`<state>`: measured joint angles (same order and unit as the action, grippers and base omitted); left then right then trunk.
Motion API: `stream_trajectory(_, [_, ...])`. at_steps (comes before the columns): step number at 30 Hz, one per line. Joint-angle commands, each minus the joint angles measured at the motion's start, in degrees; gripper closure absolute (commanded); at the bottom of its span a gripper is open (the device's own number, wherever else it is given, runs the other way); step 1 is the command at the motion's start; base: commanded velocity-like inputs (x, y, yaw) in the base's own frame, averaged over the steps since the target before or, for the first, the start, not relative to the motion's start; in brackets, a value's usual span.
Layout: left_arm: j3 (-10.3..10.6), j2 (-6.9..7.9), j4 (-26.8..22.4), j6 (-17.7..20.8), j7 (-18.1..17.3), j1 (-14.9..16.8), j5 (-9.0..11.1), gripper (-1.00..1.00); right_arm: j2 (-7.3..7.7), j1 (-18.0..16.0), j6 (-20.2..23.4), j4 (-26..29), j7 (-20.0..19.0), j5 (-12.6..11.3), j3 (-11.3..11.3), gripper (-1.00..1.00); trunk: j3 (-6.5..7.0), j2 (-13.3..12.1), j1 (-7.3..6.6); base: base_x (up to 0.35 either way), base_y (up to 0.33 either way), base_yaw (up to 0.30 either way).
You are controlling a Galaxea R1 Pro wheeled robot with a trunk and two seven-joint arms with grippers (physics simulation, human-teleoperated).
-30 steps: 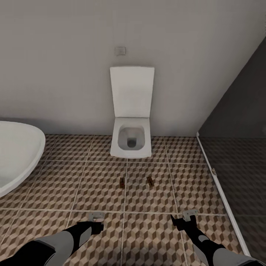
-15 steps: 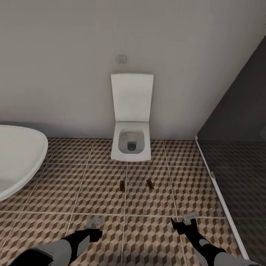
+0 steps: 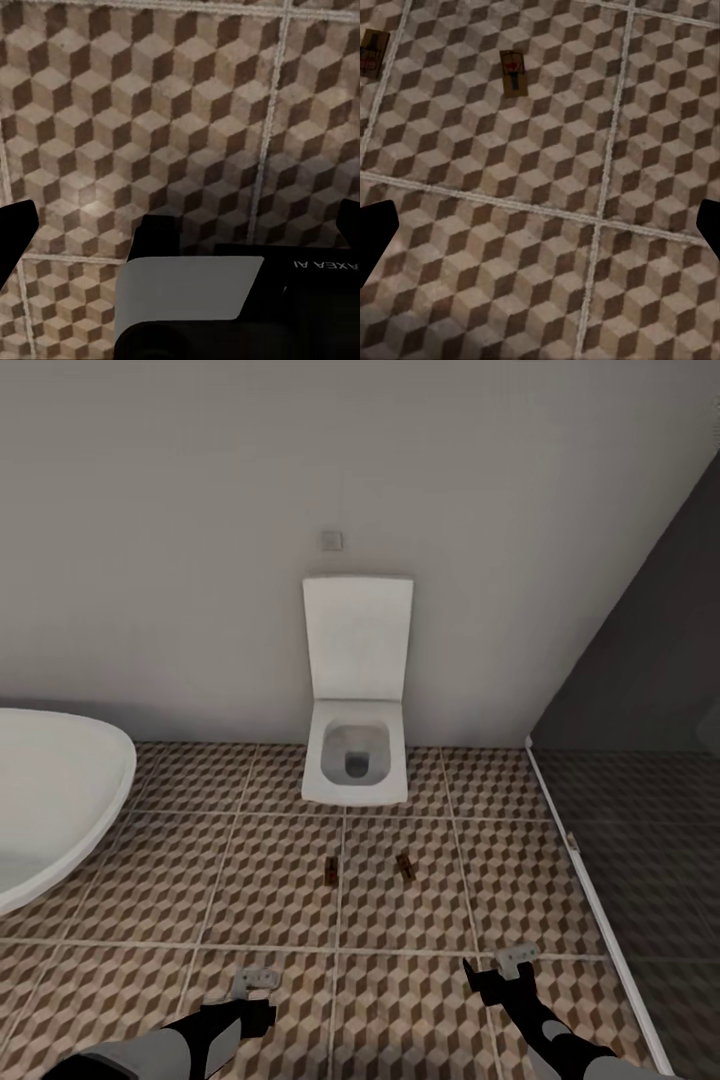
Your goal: Take the four mousetraps from the cabinet in the bathroom and place them on the bathroom floor. Make sure all four end up on the same floor surface, and ensure that at least two of them are either under or directly next to the same bathroom sink.
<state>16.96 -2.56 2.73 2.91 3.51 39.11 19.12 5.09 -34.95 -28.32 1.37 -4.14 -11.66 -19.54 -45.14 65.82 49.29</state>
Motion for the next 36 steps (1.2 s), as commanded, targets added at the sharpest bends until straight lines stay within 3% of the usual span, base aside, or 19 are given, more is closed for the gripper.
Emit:
stream_trajectory(1, [0.5,-0.02,0.1,0.1,0.1,-0.1,0.5,-1.0,0.02,0.0,-0.3,-0.1,-0.4,-0.6,-0.2,-1.0,0.25,-0.4,-0.22,0.0,0.0,0.0])
stream_trajectory(15, [0.4,0.02,0.0,-1.7,0.1,-2.5,0.5,-1.0,0.1,0.3,-1.4,-0.1,-0.3,-0.6,-0.1,-1.0,4.06,-6.0,-3.3,0.0,0.0,0.0])
stream_trajectory(36, [0.4,0.1,-0.2,-2.2,0.1,-3.3,0.5,-1.0,0.06,0.9,-1.4,-0.1,-0.3,-0.6,-0.1,-1.0,9.77,-14.4,-7.91,0.0,0.0,0.0])
